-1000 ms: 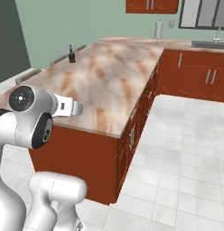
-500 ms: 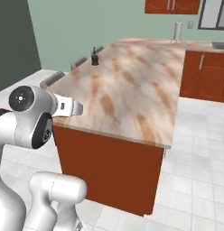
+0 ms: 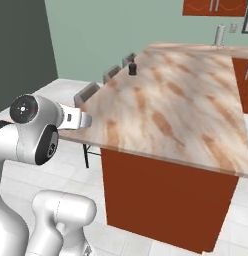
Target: Get the candle and the liquor from the cabinet and move them to the dining counter.
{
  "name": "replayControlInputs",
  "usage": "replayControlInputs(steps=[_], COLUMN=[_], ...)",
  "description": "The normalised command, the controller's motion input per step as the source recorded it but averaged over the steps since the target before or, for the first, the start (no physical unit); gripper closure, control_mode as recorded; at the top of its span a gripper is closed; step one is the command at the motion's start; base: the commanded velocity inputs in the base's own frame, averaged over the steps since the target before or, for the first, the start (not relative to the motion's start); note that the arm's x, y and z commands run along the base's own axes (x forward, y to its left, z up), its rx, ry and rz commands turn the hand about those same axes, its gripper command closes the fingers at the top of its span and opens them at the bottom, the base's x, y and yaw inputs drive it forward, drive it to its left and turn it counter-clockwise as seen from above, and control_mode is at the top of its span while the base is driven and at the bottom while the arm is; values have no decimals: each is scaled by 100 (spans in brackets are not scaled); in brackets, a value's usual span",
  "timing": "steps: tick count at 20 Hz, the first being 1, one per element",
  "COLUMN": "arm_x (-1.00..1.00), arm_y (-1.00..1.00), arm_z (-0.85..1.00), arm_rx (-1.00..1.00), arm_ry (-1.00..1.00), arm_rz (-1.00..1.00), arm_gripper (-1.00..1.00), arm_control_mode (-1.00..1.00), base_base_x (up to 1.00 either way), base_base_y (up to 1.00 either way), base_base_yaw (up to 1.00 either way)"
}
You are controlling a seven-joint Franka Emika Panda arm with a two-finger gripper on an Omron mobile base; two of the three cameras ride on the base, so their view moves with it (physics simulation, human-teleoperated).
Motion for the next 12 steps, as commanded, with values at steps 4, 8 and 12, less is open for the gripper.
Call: replayControlInputs(steps=[4,8,12], arm_x=[0,0,0], arm_y=[0,0,0], arm_z=[0,0,0], arm_rx=[0,0,0], arm_ry=[0,0,0], arm_rz=[0,0,0], arm_gripper=[100,100,100], arm_control_mode=[100,100,100], base_base_x=[34,38,40], base_base_y=[87,84,81], base_base_yaw=[0,-4,-7])
